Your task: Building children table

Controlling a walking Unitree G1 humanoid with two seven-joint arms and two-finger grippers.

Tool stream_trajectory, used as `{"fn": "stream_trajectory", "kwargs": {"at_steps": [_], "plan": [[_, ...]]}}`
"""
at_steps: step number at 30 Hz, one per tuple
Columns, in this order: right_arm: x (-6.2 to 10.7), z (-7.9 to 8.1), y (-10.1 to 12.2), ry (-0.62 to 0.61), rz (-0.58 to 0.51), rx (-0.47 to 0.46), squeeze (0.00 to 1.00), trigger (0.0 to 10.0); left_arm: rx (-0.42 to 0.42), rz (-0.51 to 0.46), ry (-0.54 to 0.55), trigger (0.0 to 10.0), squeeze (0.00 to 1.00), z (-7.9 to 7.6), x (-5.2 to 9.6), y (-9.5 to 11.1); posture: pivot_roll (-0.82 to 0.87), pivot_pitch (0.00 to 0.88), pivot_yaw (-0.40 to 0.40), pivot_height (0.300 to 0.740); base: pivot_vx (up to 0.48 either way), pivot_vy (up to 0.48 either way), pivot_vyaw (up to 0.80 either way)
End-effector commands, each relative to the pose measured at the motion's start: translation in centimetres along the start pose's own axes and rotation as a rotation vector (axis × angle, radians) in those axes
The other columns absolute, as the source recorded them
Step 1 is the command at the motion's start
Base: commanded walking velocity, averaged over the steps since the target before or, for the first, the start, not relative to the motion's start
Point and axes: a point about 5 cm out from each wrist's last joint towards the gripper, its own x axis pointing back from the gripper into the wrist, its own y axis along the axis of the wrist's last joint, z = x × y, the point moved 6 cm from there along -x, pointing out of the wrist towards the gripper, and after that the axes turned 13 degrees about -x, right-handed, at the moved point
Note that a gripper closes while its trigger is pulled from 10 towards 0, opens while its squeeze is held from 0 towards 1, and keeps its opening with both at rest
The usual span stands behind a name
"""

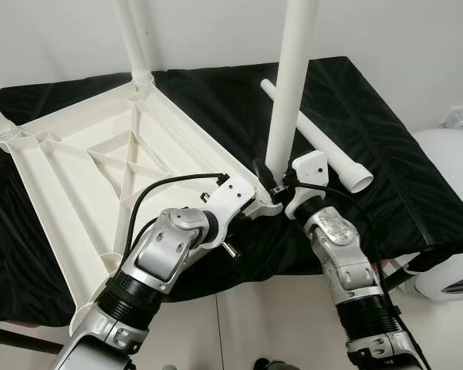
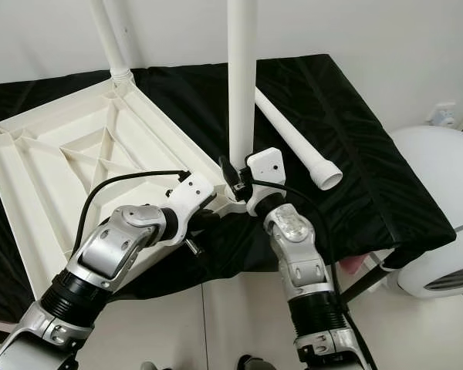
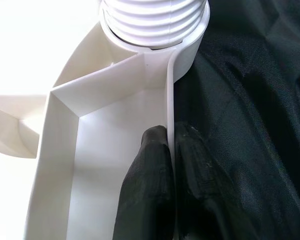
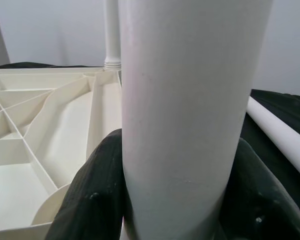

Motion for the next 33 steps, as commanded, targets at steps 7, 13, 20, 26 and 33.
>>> {"fn": "stream_trajectory", "kwargs": {"at_steps": [7, 13, 20, 26, 33], "plan": [[1.4, -1.3, -3.9, -0.121, 0.145, -0.001, 0.0, 10.0, 0.016, 0.016, 0.022, 10.0, 0.0, 0.0, 0.3, -0.7, -0.09, 0.173, 0.039, 0.74, 0.0, 0.0, 0.0], [1.5, -1.5, -4.0, -0.141, 0.152, 0.018, 0.0, 10.0, 0.016, 0.014, 0.022, 10.0, 0.0, 0.0, 0.3, -0.7, -0.09, 0.169, 0.038, 0.74, 0.0, 0.0, 0.0], [1.6, -1.1, -4.2, -0.153, 0.151, 0.016, 0.0, 10.0, 0.015, 0.009, 0.021, 10.0, 0.0, -0.1, 0.2, -0.5, -0.09, 0.166, 0.033, 0.74, 0.0, 0.0, 0.0], [1.8, -0.8, -4.4, -0.162, 0.154, 0.01, 0.0, 10.0, 0.016, 0.008, 0.023, 10.0, 0.0, -0.1, 0.2, -0.5, -0.09, 0.163, 0.03, 0.74, 0.0, 0.0, 0.0], [2.1, -0.8, -4.6, -0.191, 0.152, 0.003, 0.0, 10.0, 0.015, 0.008, 0.02, 10.0, 0.0, -0.2, 0.2, -0.5, -0.09, 0.158, 0.032, 0.74, 0.0, 0.0, 0.0]]}}
